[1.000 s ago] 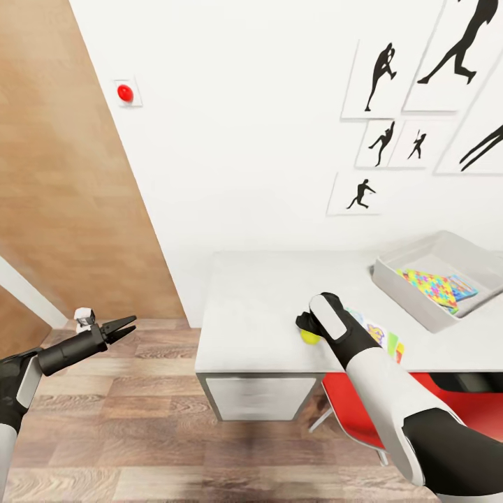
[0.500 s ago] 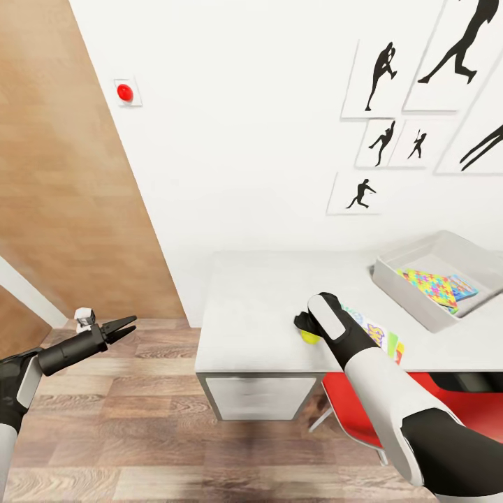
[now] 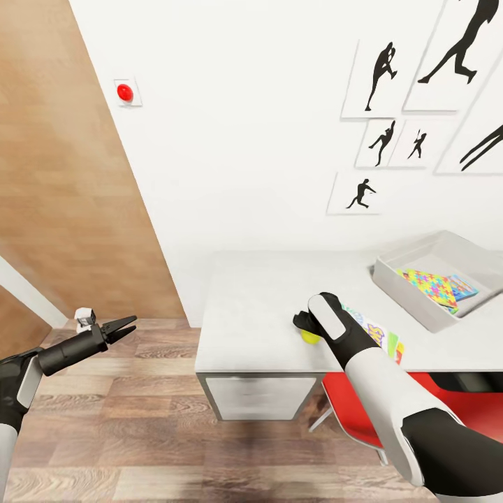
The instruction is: Put all the toys in the child's room - the three board games (two on the bed and one on the table), the two jigsaw puzzles on the table, and the tennis ball on the table - inside the toy box on the table in the child's room.
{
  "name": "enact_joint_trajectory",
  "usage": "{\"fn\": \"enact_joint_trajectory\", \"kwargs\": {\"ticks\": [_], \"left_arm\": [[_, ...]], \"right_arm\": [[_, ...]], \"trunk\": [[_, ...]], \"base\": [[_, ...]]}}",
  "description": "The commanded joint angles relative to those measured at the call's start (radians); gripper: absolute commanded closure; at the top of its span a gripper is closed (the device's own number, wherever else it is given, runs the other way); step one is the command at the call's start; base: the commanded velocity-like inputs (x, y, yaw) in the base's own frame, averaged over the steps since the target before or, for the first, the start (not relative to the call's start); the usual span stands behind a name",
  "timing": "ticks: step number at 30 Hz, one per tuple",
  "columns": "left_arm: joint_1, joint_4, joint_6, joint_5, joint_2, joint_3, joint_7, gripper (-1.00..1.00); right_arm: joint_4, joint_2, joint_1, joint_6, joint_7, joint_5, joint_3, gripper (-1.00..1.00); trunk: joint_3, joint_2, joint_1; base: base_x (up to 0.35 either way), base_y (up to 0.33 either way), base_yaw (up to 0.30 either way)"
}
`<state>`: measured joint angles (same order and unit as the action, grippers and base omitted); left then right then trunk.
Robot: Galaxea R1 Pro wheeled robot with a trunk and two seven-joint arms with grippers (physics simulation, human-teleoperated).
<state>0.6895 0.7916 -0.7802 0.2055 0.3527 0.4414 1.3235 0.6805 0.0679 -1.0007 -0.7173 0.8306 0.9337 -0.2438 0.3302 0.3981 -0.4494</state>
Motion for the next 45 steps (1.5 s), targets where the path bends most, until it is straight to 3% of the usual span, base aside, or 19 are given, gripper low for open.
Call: {"fn": "enact_joint_trajectory", "kwargs": {"ticks": [1,45], "left_arm": [[0.001,0.000,-0.010,0.002,0.000,0.000,0.002,-1.00],[0.001,0.000,0.000,0.000,-0.001,-0.001,0.000,-1.00]], "right_arm": [[0.001,-0.001,-0.001,-0.002,0.009,0.008,-0.003,-1.00],[0.002,-0.005,-0.001,-0.002,0.008,0.008,-0.004,-1.00]], "trunk": [[0.002,0.002,-0.001],[0.015,0.002,-0.001]], "base": [[0.000,0.000,0.000],[0.000,0.000,0.000]]}}
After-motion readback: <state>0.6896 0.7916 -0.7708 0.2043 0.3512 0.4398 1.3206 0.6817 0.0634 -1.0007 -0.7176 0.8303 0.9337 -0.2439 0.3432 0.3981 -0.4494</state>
